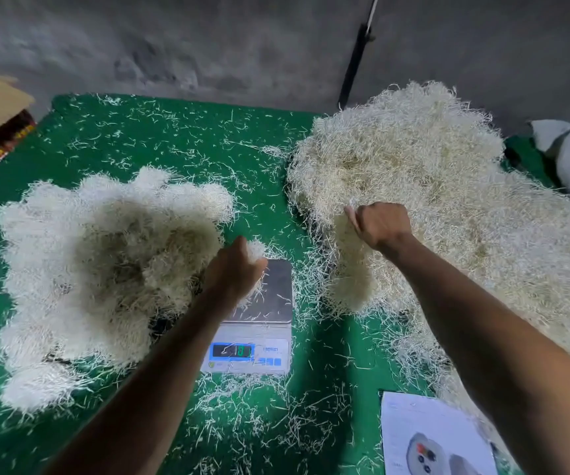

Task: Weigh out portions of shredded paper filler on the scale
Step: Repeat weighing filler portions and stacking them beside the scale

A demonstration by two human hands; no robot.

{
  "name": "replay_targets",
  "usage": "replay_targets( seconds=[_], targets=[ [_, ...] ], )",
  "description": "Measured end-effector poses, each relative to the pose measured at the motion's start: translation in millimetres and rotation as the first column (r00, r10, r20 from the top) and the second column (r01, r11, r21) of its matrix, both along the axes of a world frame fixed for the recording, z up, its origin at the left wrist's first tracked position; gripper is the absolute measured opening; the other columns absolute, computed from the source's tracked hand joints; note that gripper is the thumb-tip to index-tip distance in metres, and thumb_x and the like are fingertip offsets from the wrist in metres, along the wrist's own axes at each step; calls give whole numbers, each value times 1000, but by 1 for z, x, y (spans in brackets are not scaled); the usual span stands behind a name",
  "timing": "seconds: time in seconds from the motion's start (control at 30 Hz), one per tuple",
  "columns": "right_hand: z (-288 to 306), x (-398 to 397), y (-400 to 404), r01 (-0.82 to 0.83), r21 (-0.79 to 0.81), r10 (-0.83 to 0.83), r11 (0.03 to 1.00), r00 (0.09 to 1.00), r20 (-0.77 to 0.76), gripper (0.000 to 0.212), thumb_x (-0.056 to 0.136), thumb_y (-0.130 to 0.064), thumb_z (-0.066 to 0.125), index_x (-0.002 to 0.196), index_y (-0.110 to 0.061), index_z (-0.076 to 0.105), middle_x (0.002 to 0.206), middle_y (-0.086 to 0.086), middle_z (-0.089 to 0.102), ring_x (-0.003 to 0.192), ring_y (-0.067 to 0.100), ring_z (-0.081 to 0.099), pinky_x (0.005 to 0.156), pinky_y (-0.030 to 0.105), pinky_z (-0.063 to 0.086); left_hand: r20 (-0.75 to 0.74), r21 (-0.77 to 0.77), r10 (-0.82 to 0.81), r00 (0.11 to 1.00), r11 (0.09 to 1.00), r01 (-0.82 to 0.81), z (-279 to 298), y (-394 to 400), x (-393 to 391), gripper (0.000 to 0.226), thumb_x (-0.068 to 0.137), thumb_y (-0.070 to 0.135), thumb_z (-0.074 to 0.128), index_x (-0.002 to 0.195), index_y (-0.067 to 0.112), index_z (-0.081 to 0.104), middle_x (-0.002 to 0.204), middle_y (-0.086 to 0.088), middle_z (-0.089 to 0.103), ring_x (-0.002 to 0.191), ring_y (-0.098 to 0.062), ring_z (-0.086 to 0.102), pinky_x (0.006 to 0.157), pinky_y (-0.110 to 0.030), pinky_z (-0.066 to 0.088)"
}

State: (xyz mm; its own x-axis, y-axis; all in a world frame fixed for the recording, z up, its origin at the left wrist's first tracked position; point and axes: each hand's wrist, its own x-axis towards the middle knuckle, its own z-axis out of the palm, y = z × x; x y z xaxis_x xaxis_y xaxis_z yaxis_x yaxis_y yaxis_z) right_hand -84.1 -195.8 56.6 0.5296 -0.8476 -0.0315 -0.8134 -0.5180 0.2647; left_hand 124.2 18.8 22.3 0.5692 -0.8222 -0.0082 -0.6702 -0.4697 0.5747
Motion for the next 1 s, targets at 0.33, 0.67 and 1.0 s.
replay_targets(
  seconds=[0.33,0.67,1.0],
  targets=[
    [-8,-4,37,-92,-83,88,992,995,-41,26,96,-18,59,119,-11,67,141,12,53,135,29,45,122,53,29,112,118,-292,950,953,279,-36,13,7,69,80,39,80,138,12,53,144,-11,53,128,-27,49,111,-44,35],
    [-28,5,150,-49,122,30,991,988,154,31,104,-36,48,89,-14,63,101,7,63,100,18,66,97,36,54,-29,-221,-201,979,957,190,-22,86,-16,56,86,13,76,138,8,56,135,-5,58,121,-17,54,106,-35,47],
    [-160,-38,329,125,540,-274,833,940,205,48,108,-33,40,152,-14,42,167,6,23,152,24,29,125,39,28,-115,207,92,989,976,-66,-147,241,-39,71,90,49,69,146,14,43,152,-9,42,140,-26,41,115,-38,38]
  ],
)
